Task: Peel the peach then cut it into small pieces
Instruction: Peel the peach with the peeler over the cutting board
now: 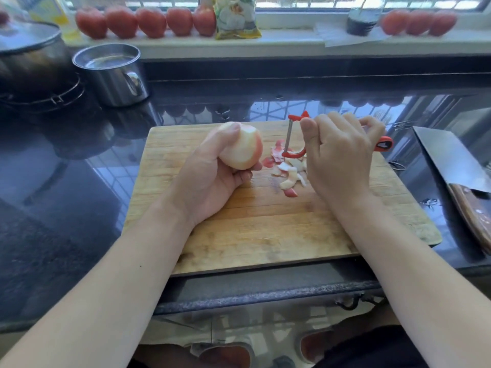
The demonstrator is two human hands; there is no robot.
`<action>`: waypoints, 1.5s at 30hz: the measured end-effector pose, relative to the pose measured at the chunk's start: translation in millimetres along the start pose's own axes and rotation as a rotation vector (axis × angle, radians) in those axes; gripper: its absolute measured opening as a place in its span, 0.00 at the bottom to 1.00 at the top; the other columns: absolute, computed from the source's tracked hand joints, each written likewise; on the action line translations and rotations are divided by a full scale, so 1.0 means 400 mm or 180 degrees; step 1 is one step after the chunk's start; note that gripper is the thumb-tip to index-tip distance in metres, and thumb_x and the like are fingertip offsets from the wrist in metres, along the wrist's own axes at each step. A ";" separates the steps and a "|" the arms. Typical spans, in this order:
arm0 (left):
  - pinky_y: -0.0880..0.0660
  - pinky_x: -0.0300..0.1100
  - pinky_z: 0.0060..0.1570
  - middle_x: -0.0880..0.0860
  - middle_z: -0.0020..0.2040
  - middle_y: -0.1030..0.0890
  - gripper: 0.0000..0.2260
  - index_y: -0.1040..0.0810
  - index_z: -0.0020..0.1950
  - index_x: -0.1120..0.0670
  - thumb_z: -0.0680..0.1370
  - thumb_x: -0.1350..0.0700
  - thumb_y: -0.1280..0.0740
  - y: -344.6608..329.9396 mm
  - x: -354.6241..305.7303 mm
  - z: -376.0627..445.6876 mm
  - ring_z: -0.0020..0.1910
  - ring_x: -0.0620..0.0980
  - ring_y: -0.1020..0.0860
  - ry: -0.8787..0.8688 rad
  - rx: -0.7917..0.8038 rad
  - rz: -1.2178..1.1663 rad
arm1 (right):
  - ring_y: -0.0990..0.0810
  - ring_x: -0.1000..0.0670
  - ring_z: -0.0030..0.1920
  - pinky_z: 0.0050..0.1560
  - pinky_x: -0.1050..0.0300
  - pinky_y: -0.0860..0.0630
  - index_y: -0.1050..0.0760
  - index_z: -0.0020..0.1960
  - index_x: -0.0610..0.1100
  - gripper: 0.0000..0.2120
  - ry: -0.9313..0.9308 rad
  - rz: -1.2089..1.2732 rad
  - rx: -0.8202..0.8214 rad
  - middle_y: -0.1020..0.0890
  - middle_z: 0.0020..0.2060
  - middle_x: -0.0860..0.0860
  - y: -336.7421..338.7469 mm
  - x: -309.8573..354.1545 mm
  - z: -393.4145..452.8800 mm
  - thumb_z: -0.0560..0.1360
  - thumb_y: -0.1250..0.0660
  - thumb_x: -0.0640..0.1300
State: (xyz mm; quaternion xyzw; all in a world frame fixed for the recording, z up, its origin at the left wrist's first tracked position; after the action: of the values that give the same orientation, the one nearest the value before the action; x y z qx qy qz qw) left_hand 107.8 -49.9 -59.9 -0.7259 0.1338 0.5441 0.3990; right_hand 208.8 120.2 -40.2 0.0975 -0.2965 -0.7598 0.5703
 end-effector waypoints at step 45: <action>0.19 0.50 0.61 0.61 0.61 0.18 0.17 0.22 0.66 0.59 0.81 0.51 0.32 0.023 -0.007 0.004 0.59 0.59 0.18 -0.0144 0.0408 -0.0755 | 0.35 0.49 0.32 0.43 0.48 0.33 0.38 0.32 0.47 0.23 0.0335 0.0492 0.0500 0.35 0.27 0.55 0.077 0.076 0.073 0.85 0.49 0.51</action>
State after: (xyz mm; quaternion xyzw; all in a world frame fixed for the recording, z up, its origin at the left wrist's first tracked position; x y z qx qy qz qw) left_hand 99.9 -55.2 -61.6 -0.6971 0.0724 0.4997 0.5090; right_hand 209.3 96.8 6.4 0.1585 -0.3313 -0.6818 0.6326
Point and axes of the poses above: each hand's wrist, its own z-axis towards the middle knuckle, its own y-axis out of the back of the hand, x = y × z, the point moved 3 cm from there along z, towards the middle knuckle
